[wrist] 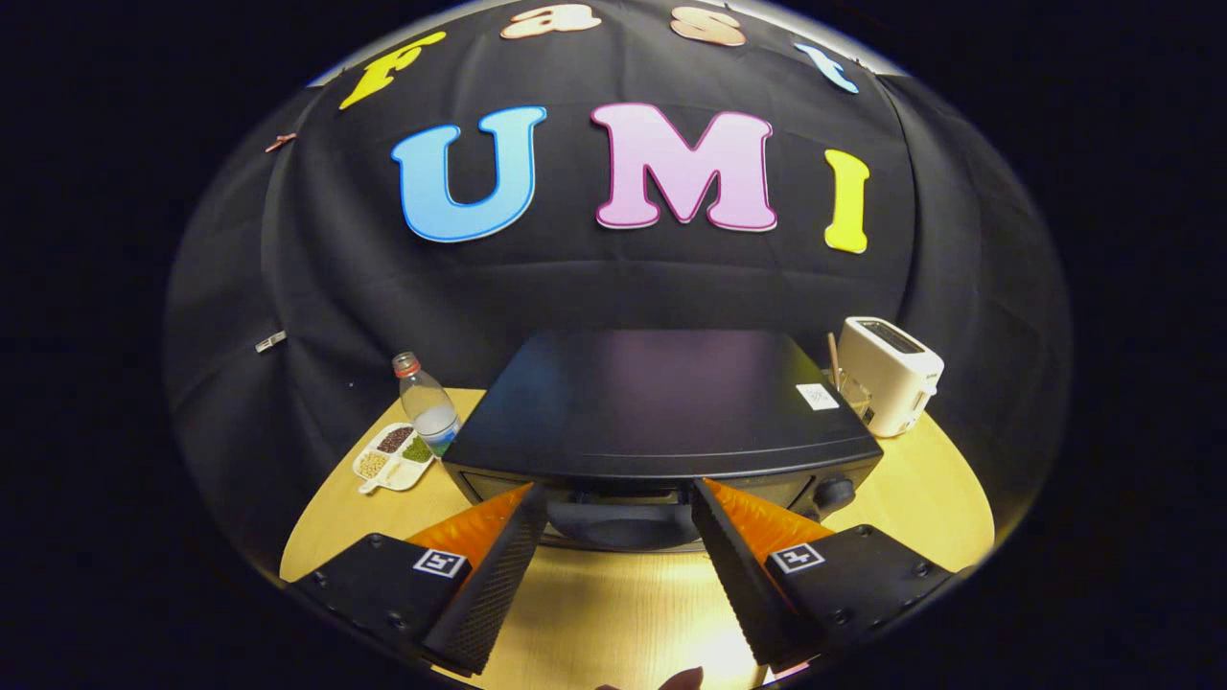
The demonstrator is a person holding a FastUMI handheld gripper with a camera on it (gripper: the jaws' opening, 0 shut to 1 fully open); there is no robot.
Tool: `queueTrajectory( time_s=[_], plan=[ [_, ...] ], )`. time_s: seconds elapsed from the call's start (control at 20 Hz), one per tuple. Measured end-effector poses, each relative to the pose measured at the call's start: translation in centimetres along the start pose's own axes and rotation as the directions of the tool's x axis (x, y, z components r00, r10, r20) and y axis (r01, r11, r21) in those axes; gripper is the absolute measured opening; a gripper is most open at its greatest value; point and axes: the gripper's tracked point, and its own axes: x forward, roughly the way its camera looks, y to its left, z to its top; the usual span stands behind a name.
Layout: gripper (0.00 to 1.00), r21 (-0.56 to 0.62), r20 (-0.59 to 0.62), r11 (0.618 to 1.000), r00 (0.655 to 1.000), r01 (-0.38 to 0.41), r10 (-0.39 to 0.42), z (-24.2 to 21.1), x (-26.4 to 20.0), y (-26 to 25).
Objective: Open the toaster oven, put the food inside, and close the toaster oven door.
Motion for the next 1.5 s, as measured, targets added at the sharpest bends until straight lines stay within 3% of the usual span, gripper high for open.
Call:
queueTrajectory(
  time_s=[0.4,0.6,0.85,1.15,1.5],
  plan=[
    [0.99,0.014,-0.006,0.999,0.999,0.037,-0.036,-0.4,2.2,-0.4],
    [0.99,0.006,0.002,1.000,1.000,0.031,-0.031,-1.7,0.1,-0.4],
    [0.99,-0.006,-0.036,1.000,0.999,0.026,-0.026,-6.9,-3.7,-0.4],
    [0.99,0.026,-0.218,0.999,0.975,0.041,-0.034,-16.6,-6.0,-2.1],
    [0.98,0.042,-0.292,0.999,0.956,-0.003,0.015,-19.1,-7.4,-3.3]
  ],
)
